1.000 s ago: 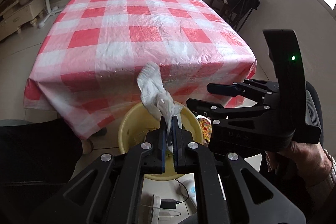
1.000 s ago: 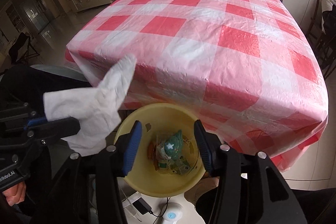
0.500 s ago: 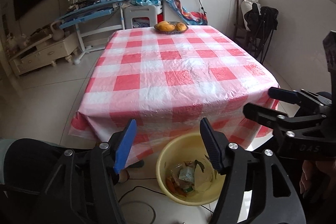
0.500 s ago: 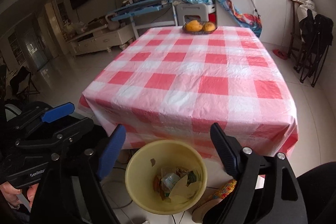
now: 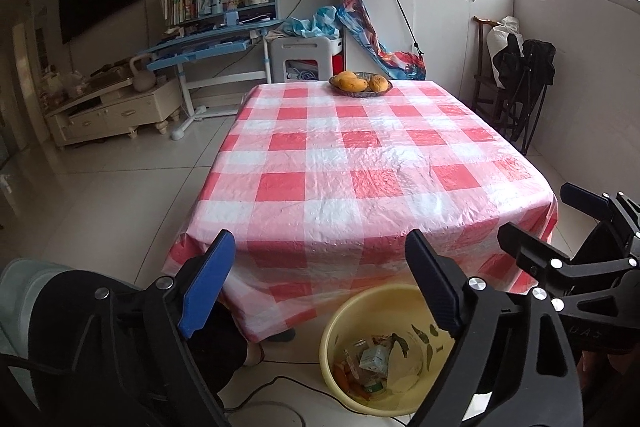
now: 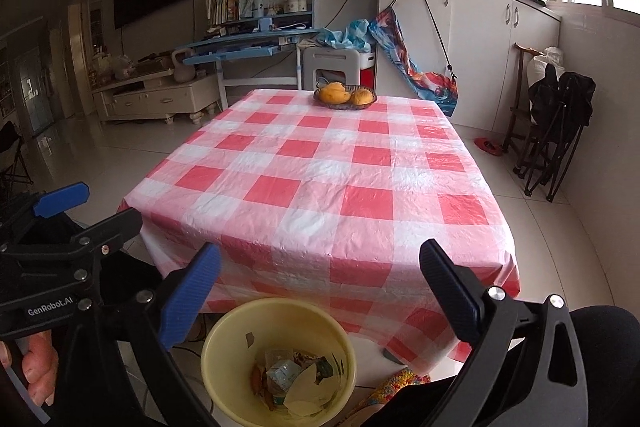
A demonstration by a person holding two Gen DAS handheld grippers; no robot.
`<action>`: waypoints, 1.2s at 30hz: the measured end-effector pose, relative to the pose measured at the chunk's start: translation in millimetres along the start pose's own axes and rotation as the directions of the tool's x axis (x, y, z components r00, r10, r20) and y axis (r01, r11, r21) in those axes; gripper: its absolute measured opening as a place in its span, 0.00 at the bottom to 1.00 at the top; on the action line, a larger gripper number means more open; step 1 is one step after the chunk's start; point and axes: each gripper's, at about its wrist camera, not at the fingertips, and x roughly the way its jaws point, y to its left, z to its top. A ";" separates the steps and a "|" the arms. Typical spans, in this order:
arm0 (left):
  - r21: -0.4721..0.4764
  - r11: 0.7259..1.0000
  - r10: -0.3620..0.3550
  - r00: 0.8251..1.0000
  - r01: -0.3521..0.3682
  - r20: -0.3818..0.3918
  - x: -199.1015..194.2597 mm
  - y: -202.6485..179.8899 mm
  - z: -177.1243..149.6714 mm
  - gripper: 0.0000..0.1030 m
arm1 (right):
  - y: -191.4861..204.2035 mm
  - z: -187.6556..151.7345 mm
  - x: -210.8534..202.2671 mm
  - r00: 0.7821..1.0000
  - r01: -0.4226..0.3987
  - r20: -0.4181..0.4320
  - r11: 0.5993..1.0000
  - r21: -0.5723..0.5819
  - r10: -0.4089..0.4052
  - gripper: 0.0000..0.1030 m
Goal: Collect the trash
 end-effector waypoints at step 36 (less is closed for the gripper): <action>-0.020 0.999 0.031 0.999 -0.031 0.025 -2.7 6.6 1.1 0.88 | 1.8 3.2 -13.1 0.995 0.050 0.090 0.999 -0.005 -0.049 0.92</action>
